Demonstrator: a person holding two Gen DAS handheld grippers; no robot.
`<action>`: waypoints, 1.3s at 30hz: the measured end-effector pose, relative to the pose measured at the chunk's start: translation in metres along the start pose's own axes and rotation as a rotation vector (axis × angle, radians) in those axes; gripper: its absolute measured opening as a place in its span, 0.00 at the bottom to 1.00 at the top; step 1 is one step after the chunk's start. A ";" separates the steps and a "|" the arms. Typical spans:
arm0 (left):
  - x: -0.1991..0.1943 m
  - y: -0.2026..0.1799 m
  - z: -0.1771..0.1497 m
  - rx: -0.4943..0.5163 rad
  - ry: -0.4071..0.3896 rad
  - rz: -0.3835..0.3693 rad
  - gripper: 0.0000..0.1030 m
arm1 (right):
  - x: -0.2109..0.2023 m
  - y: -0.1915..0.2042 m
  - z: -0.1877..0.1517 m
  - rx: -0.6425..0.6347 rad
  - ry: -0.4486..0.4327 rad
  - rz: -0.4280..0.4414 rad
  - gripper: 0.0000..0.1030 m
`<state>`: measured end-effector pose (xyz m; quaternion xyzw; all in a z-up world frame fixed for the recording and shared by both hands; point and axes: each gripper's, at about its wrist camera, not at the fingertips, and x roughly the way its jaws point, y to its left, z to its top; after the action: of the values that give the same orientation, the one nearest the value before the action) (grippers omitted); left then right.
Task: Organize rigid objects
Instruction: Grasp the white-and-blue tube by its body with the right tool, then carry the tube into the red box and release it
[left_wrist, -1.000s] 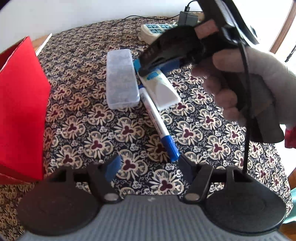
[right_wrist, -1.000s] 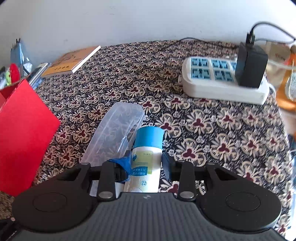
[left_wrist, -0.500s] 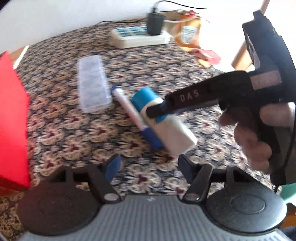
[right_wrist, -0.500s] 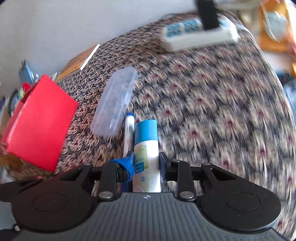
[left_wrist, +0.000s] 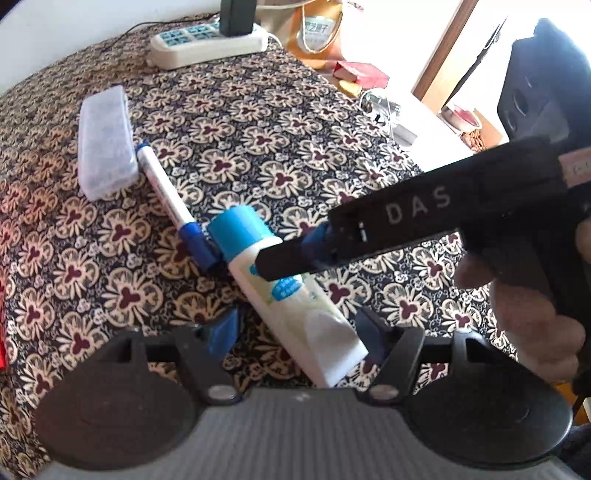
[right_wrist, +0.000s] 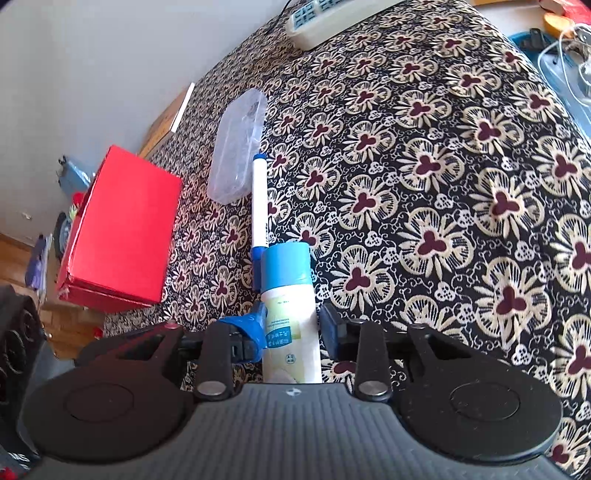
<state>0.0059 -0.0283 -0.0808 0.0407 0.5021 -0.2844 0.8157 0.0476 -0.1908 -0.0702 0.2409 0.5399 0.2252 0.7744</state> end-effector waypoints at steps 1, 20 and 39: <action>0.000 -0.002 0.000 0.007 -0.004 0.006 0.66 | 0.001 0.001 -0.001 -0.010 0.002 0.006 0.16; -0.017 0.011 -0.021 -0.030 -0.089 0.109 0.42 | 0.015 0.002 -0.027 0.129 -0.023 0.135 0.17; -0.181 0.075 -0.016 -0.001 -0.432 0.080 0.35 | -0.011 0.170 0.018 -0.146 -0.213 0.275 0.08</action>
<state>-0.0296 0.1166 0.0475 -0.0017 0.3137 -0.2539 0.9149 0.0457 -0.0668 0.0483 0.2782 0.3990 0.3409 0.8045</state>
